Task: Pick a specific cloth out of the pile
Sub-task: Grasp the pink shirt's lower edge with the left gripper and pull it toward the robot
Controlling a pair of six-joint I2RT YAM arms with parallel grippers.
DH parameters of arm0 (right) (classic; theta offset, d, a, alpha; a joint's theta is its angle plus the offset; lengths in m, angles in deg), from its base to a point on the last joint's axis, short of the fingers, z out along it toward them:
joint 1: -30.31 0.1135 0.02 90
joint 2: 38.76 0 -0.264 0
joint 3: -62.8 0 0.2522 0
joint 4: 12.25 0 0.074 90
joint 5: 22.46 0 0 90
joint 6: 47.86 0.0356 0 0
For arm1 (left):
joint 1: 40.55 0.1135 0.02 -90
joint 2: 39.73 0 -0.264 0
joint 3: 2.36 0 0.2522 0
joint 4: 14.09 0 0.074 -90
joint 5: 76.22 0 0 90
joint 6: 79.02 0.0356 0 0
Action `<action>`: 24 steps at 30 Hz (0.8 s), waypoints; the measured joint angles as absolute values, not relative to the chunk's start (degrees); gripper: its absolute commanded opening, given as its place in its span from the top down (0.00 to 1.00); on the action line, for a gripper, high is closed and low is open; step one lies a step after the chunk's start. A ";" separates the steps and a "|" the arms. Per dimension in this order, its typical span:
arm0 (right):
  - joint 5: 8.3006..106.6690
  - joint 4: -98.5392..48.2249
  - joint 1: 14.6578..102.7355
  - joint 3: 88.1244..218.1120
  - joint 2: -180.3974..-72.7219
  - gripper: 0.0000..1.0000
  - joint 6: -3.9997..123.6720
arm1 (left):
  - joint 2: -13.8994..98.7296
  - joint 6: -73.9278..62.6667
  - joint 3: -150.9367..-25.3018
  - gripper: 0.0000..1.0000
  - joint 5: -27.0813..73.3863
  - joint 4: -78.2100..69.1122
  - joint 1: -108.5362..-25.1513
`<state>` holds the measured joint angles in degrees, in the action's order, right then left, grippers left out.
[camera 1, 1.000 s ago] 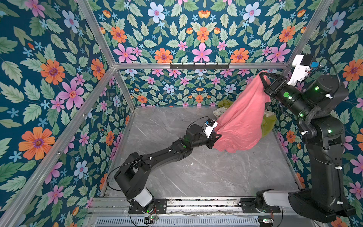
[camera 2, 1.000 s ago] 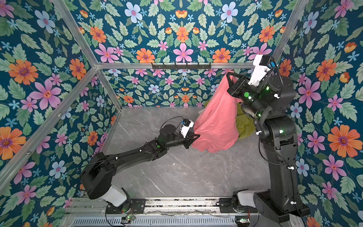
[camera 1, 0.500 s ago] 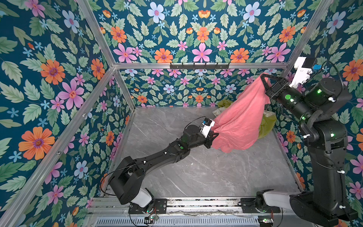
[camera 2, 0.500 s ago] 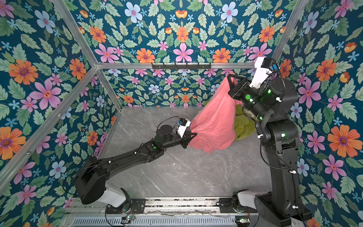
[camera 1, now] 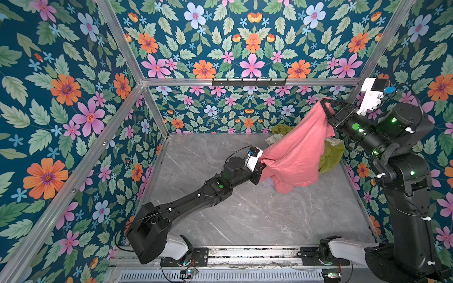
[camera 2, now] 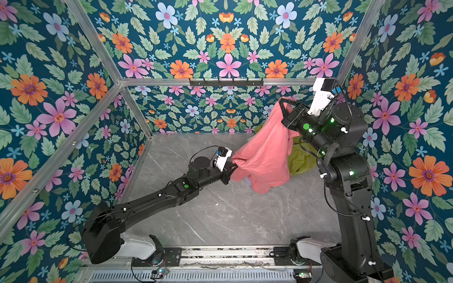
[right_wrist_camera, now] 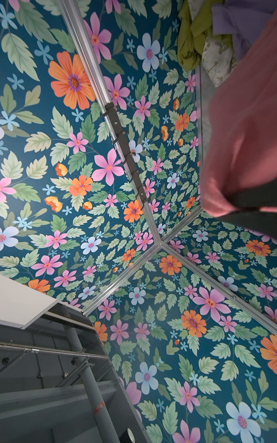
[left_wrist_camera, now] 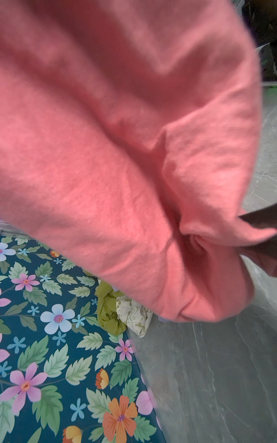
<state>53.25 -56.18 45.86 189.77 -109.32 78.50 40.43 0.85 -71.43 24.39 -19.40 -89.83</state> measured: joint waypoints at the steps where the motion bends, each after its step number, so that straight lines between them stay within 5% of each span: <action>1: 53.60 -56.18 46.67 189.84 -109.32 1.00 78.26 | 39.95 0.95 -71.25 1.00 23.98 -19.31 -89.83; 24: 56.86 -58.61 54.15 193.75 -110.42 1.00 74.43 | 19.01 8.17 -64.91 1.00 -2.82 -11.12 -89.70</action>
<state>56.86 -58.61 54.15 193.75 -110.42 74.43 19.01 8.17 -64.91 -2.82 -11.12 -89.70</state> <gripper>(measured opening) 0.054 0.053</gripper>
